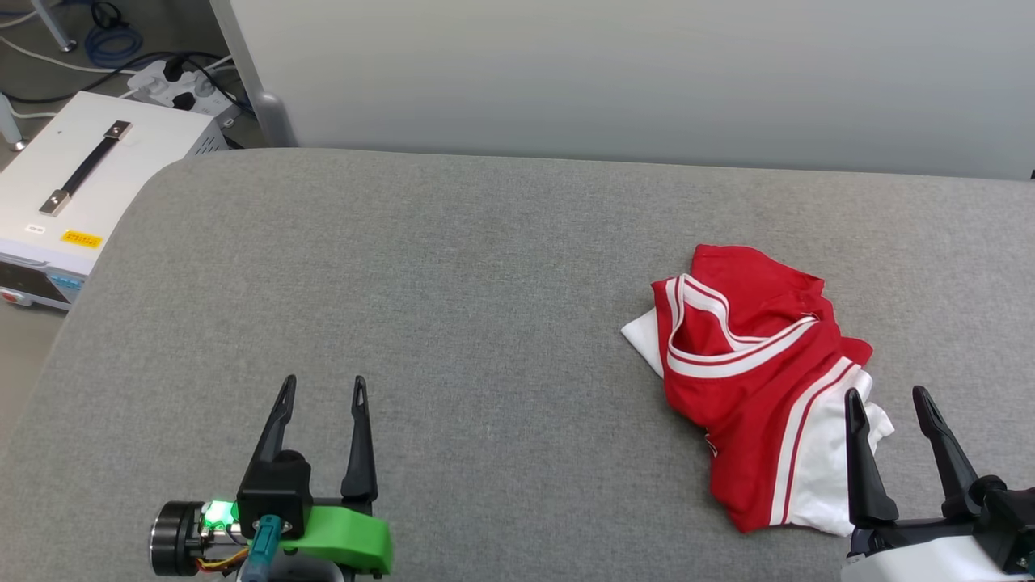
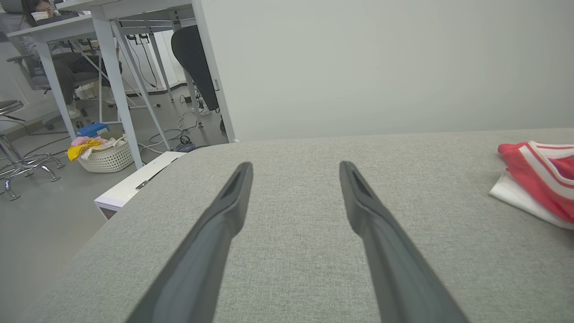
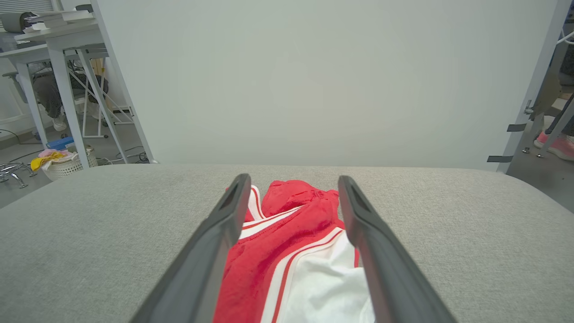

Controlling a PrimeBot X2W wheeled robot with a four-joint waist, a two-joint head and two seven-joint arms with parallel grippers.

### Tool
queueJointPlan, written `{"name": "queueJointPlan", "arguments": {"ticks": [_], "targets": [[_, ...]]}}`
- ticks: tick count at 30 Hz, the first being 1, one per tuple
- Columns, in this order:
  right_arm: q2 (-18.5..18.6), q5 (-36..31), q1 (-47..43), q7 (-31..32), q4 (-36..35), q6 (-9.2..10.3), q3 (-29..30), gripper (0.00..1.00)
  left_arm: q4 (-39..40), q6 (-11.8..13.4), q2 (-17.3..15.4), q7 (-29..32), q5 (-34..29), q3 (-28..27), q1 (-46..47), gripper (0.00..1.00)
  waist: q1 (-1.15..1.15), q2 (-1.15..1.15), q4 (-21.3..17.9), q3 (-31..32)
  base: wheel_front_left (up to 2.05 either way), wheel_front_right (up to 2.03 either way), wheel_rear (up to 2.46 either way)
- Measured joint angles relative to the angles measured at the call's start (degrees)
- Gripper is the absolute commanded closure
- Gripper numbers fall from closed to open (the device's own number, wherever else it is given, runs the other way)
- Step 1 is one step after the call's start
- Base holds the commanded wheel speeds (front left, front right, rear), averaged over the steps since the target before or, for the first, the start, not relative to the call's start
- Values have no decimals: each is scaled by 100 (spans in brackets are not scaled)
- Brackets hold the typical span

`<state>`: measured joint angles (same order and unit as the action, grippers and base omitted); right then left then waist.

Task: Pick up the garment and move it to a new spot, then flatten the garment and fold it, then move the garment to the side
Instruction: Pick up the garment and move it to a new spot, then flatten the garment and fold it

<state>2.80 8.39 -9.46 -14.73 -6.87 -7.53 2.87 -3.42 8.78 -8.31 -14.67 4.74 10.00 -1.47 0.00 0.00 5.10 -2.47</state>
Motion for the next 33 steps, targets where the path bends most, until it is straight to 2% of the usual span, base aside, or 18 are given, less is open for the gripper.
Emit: {"name": "queueJointPlan", "arguments": {"ticks": [17, 23, 29, 33], "targets": [[0, 0, -44, 0, 65, 0, -10, 0, 16, -259, 149, 0, -227, -222, -157, 0, 0, 0, 6, 100, 0, 0, 0], [0, 1, -43, 0, 63, 0, -13, 0, 23, -421, 149, 0, -282, -215, -144, 0, 0, 0, -14, 64, 0, 0, 0], [0, 1, 22, 0, 12, 0, -54, 0, 68, -806, 58, 0, -275, -213, 701, 0, 0, 0, -82, -83, 0, 0, 0], [1, 0, 184, 0, -58, 0, -78, 0, -33, -1251, -153, -1, -301, -54, 1652, 0, 0, 0, -178, -234, 0, 0, 0]]}}
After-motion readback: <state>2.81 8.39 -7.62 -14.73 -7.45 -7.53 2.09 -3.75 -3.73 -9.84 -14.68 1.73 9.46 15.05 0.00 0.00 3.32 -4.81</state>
